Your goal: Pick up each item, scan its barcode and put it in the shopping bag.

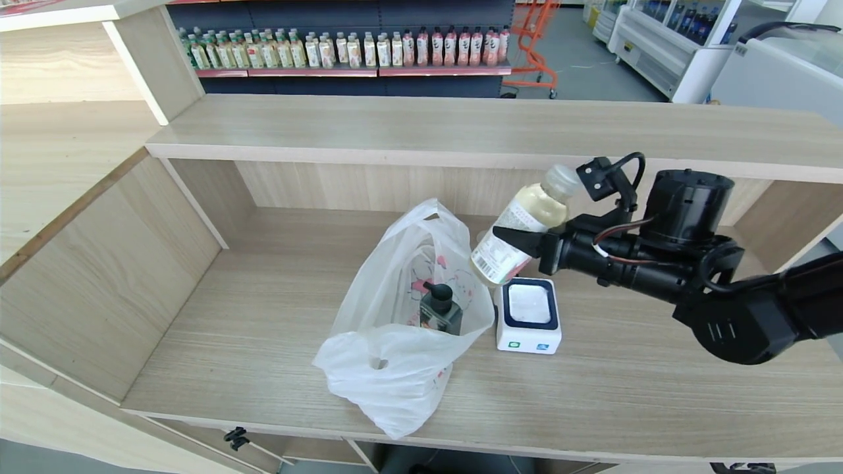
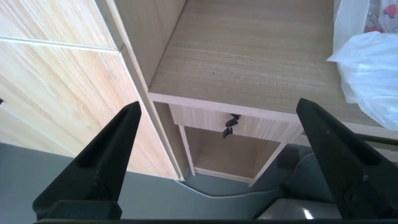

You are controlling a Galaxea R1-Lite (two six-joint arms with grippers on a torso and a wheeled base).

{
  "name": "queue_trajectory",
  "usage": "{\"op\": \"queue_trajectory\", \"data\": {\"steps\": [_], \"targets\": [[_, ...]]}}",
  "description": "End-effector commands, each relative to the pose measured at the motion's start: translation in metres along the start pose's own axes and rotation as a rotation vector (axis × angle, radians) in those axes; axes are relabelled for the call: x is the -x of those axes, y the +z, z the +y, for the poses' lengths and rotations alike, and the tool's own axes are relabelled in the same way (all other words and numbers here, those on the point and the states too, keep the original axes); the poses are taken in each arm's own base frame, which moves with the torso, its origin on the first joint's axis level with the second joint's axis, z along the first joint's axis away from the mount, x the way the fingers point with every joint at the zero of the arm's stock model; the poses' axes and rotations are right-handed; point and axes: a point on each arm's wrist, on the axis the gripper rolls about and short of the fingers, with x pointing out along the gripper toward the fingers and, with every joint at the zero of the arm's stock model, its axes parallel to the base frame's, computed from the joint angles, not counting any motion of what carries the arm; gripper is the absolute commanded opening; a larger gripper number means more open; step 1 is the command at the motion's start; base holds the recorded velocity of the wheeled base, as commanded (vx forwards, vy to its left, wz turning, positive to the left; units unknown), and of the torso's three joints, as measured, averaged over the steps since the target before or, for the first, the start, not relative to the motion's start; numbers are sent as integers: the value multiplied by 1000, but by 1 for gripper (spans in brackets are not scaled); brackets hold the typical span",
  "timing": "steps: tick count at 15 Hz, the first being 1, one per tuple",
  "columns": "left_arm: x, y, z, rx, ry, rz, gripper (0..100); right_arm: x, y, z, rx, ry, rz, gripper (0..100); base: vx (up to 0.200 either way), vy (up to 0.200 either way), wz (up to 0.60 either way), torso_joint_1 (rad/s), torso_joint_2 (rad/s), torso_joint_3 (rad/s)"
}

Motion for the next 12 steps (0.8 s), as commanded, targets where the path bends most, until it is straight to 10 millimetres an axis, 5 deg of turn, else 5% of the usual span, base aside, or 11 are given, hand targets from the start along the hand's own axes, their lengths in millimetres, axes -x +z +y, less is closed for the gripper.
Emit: {"op": "queue_trajectory", "data": {"steps": [1, 6, 12], "targets": [[0, 0, 0, 0, 1, 1, 100, -21, -25, -6, -22, -5, 55, 0, 0, 0, 0, 0, 0, 0], [0, 0, 0, 0, 1, 0, 100, -37, -46, -8, -34, 2, 98, 0, 0, 0, 0, 0, 0, 0], [0, 0, 0, 0, 1, 0, 100, -88, -70, -26, 103, 21, 76, 0, 0, 0, 0, 0, 0, 0]]}}
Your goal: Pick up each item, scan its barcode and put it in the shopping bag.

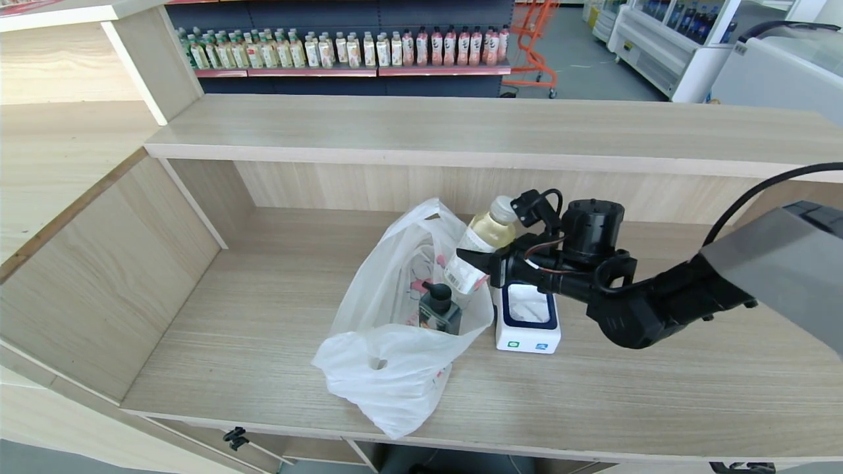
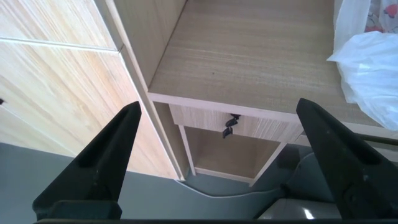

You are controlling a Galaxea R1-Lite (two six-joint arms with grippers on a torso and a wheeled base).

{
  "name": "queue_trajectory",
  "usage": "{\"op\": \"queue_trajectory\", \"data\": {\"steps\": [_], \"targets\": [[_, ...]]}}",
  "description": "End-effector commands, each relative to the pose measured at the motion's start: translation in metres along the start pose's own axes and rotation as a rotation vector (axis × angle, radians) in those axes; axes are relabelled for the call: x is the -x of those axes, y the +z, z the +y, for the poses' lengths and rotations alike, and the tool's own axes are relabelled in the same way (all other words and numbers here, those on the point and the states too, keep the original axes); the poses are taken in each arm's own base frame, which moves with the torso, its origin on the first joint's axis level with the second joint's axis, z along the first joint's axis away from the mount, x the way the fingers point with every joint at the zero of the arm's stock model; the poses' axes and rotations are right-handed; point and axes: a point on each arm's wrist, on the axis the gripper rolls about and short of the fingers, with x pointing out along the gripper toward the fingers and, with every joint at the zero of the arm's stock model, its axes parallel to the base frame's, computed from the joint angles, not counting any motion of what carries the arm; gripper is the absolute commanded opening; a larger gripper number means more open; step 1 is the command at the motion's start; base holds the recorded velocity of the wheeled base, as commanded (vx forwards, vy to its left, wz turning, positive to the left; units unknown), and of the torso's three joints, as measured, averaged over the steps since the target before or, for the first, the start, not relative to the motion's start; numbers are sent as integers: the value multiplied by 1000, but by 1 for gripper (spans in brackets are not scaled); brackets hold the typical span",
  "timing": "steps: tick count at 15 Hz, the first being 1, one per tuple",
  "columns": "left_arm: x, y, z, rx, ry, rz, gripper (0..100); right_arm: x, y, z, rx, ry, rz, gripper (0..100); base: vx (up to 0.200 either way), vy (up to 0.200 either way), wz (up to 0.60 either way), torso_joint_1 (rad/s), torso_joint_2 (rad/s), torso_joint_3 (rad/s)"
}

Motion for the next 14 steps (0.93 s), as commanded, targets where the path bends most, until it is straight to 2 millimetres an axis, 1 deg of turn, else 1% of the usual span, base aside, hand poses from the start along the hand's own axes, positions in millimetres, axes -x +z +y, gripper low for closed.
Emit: {"op": "queue_trajectory", "data": {"steps": [1, 2, 3, 5, 6, 9, 11, 12, 14], "targets": [[0, 0, 0, 0, 1, 0, 100, -22, -22, -1, 18, 17, 22, 0, 0, 0, 0, 0, 0, 0], [0, 0, 0, 0, 1, 0, 100, -27, -24, 0, 20, 23, 19, 0, 0, 0, 0, 0, 0, 0], [0, 0, 0, 0, 1, 0, 100, -36, -26, 5, 24, 43, 12, 0, 0, 0, 0, 0, 0, 0], [0, 0, 0, 0, 1, 1, 100, -47, -31, 9, 44, 58, 3, 0, 0, 0, 0, 0, 0, 0], [0, 0, 0, 0, 1, 0, 100, -52, -34, 7, 78, 58, 0, 0, 0, 0, 0, 0, 0, 0], [0, 0, 0, 0, 1, 1, 100, -57, -44, 4, 194, 56, 11, 0, 0, 0, 0, 0, 0, 0], [0, 0, 0, 0, 1, 0, 100, -58, -48, 3, 229, 56, 18, 0, 0, 0, 0, 0, 0, 0], [0, 0, 0, 0, 1, 0, 100, -58, -48, 3, 230, 56, 16, 100, 0, 0, 0, 0, 0, 0], [0, 0, 0, 0, 1, 0, 100, -57, -44, 4, 222, 61, 7, 100, 0, 0, 0, 0, 0, 0]]}}
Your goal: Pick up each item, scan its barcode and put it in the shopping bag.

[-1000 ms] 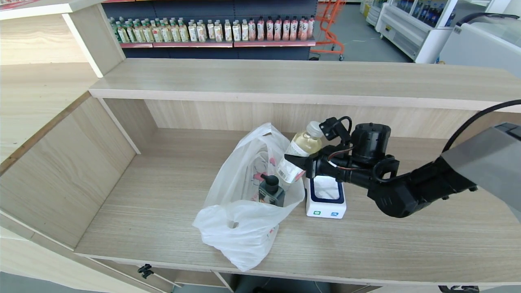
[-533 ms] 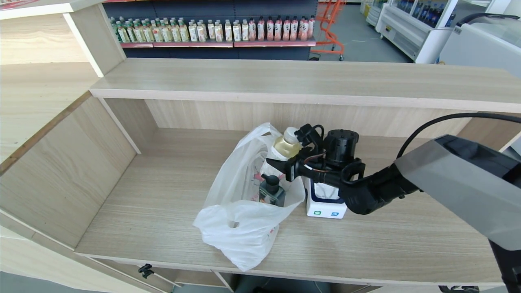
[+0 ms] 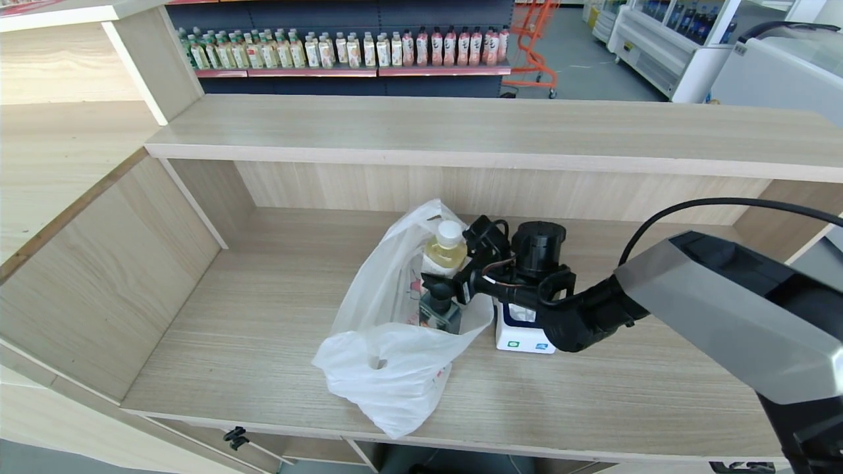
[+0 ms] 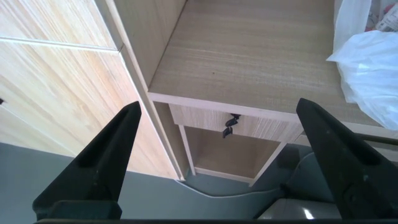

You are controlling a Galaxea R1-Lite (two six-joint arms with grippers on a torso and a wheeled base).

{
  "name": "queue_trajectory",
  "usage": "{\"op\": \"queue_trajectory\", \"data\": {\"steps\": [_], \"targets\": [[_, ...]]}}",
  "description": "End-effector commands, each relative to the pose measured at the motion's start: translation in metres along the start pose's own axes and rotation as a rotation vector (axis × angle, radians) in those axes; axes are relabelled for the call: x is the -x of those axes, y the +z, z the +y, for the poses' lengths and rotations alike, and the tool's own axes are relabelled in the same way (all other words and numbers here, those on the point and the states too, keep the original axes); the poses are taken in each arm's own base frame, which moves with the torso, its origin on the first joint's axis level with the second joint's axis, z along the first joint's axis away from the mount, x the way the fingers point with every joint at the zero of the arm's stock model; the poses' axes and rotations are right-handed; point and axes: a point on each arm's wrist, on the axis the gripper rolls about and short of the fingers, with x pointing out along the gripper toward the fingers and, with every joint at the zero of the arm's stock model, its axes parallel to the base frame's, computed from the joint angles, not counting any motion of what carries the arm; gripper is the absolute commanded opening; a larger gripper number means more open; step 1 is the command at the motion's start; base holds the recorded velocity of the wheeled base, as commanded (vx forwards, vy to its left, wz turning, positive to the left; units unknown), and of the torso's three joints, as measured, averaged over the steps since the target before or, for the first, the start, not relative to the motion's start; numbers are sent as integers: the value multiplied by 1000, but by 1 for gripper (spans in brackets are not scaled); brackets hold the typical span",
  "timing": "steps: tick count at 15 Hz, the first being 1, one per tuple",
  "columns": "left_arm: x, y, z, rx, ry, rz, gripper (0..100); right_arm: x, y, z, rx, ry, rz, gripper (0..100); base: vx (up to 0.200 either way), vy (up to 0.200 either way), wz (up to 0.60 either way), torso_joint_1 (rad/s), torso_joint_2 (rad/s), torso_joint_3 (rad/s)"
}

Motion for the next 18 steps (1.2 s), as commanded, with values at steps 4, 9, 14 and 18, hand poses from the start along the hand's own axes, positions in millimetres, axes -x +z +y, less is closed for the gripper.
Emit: {"op": "queue_trajectory", "data": {"steps": [4, 9, 14, 18], "targets": [[0, 0, 0, 0, 0, 0, 100, 17, 48, -6, -209, -4, -83, 100, 0, 0, 0, 0, 0, 0], [0, 0, 0, 0, 0, 0, 100, 104, 99, -1, -367, 25, -98, 100, 0, 0, 0, 0, 0, 0], [0, 0, 0, 0, 0, 0, 100, 285, 124, 52, -431, -114, -42, 100, 0, 0, 0, 0, 0, 0], [0, 0, 0, 0, 0, 0, 100, 404, 67, 136, -438, -563, 178, 100, 0, 0, 0, 0, 0, 0]]}}
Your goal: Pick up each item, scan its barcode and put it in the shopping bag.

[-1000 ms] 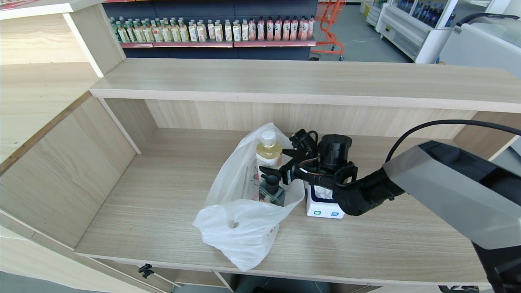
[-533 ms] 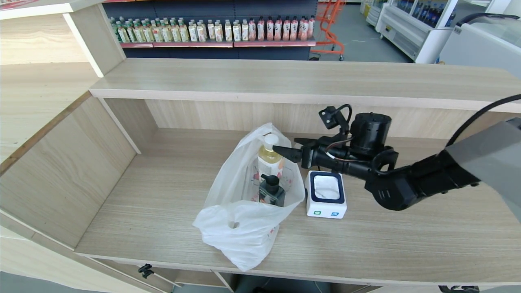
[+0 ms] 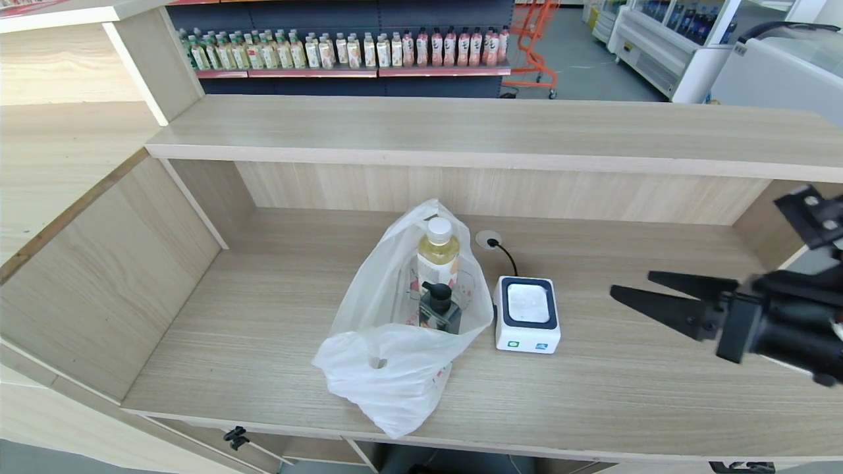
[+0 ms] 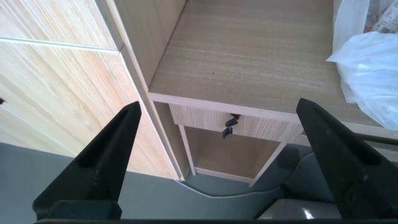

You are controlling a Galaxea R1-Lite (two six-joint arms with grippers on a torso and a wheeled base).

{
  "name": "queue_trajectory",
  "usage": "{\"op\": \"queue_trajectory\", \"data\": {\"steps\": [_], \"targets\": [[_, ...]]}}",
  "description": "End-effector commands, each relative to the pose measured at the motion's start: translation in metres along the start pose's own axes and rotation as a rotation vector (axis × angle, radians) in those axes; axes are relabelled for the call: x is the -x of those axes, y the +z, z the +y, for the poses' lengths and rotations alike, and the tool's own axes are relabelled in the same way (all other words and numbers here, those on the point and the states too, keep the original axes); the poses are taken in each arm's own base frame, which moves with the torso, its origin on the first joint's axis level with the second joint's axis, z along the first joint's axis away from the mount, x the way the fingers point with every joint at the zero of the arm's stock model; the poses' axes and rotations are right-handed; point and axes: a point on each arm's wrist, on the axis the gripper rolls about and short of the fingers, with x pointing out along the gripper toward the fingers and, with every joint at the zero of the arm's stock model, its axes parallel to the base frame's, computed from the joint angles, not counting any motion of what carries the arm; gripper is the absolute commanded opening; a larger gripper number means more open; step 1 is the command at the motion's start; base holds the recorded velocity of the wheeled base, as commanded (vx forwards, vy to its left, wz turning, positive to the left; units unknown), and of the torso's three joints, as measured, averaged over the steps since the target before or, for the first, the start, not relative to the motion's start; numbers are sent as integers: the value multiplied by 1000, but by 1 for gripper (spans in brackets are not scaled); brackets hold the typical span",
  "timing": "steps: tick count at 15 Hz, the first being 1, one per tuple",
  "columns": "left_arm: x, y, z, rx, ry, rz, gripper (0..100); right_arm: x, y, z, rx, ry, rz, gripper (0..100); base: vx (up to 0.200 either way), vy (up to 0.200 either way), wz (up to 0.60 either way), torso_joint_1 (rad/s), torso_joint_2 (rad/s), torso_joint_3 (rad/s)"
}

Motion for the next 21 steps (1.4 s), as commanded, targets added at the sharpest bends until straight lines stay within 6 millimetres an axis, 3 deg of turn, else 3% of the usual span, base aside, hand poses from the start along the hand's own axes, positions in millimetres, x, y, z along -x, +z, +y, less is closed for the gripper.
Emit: {"op": "queue_trajectory", "data": {"steps": [1, 3, 5, 8, 10, 15, 16, 21], "targets": [[0, 0, 0, 0, 1, 0, 100, 124, -102, 21, 28, -392, -25, 100, 0, 0, 0, 0, 0, 0], [0, 0, 0, 0, 1, 0, 100, 140, -140, 25, 83, -453, -100, 100, 0, 0, 0, 0, 0, 0], [0, 0, 0, 0, 1, 0, 100, 154, -163, 33, 104, -555, -172, 100, 0, 0, 0, 0, 0, 0], [0, 0, 0, 0, 1, 0, 100, 161, -166, 37, 202, -579, -265, 100, 0, 0, 0, 0, 0, 0], [0, 0, 0, 0, 1, 0, 100, 162, -170, 34, 154, -683, -240, 100, 0, 0, 0, 0, 0, 0], [0, 0, 0, 0, 1, 0, 100, 162, -171, 34, 126, -680, -244, 100, 0, 0, 0, 0, 0, 0], [0, 0, 0, 0, 1, 0, 100, 162, -171, 34, 124, -680, -244, 0, 0, 0, 0, 0, 0, 0], [0, 0, 0, 0, 1, 0, 100, 162, -171, 34, 126, -680, -244, 0, 0, 0, 0, 0, 0, 0]]}}
